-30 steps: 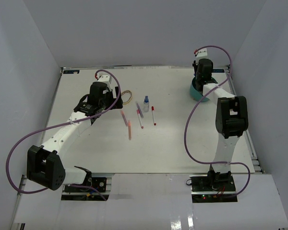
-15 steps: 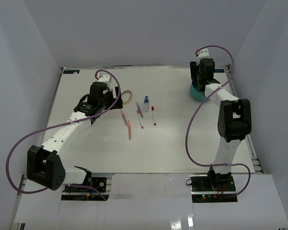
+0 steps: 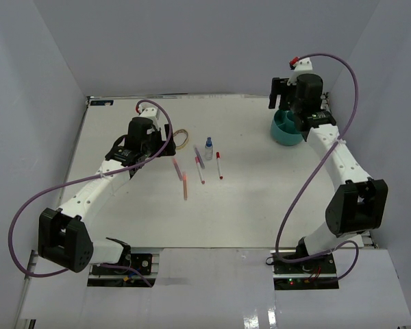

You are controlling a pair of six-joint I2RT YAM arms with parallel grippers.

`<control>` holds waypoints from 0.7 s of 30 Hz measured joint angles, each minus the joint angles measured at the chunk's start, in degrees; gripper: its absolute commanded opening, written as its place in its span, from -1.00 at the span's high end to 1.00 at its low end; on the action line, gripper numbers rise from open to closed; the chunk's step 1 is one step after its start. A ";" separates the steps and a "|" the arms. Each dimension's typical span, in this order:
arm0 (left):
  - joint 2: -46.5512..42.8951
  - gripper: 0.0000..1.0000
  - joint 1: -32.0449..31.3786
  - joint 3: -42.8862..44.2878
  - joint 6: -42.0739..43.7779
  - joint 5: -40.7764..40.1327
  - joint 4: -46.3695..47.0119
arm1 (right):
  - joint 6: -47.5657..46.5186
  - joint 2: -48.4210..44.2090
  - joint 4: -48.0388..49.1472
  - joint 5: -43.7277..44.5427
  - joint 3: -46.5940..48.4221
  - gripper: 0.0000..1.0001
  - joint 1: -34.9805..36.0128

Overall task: Sort the stationery into containers
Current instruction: Pick up the pen from the center of the board.

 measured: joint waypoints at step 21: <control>-0.81 -0.96 0.00 0.00 -0.35 -1.07 -0.96 | 15.19 10.01 -9.53 -1.09 -9.20 -0.47 21.53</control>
